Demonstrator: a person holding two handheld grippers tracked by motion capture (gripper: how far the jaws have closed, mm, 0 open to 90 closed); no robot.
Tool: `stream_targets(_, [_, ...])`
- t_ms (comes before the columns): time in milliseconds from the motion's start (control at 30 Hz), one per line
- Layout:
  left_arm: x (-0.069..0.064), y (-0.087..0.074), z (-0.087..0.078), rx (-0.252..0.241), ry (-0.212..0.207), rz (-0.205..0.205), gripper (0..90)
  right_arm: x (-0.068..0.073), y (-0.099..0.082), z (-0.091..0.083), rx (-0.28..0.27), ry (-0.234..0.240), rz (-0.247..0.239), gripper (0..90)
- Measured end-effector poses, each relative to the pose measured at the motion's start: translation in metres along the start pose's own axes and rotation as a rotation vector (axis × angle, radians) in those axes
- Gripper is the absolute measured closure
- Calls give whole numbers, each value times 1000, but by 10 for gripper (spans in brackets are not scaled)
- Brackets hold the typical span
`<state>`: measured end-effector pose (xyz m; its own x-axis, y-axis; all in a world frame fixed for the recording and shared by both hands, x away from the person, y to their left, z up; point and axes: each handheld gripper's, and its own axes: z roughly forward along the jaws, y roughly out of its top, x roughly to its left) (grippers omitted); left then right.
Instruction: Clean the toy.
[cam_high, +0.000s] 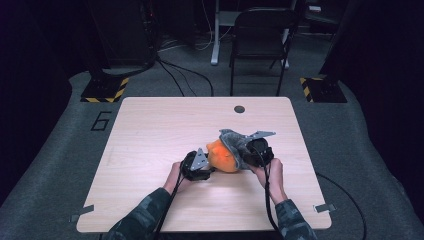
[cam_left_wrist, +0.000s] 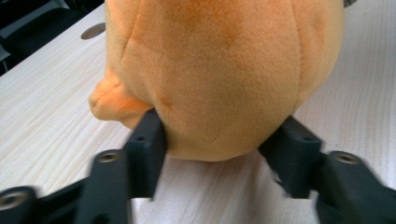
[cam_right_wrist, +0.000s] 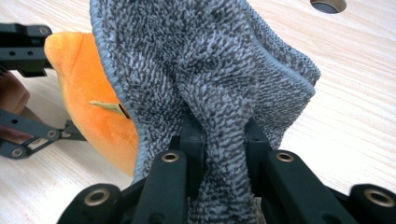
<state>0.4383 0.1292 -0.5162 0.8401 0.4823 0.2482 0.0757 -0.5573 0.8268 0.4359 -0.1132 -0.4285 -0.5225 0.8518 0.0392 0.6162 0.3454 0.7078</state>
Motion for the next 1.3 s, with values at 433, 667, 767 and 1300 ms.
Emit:
stream_targets(433, [1,-2,2,1,1,-21,689,-7,-5,-14,-52,-10,-12,754])
stream_targets(667, [2,-3,1,2,-1,-26,688,-40,-33,-36,-17,-118,62,755])
stream_targets(767, [2,-3,1,-1,-5,-26,685,-57,-50,-35,22,-152,97,754])
stream_targets(1300, [-2,-4,-1,-45,-3,-11,784,-72,-60,-32,46,-169,142,743])
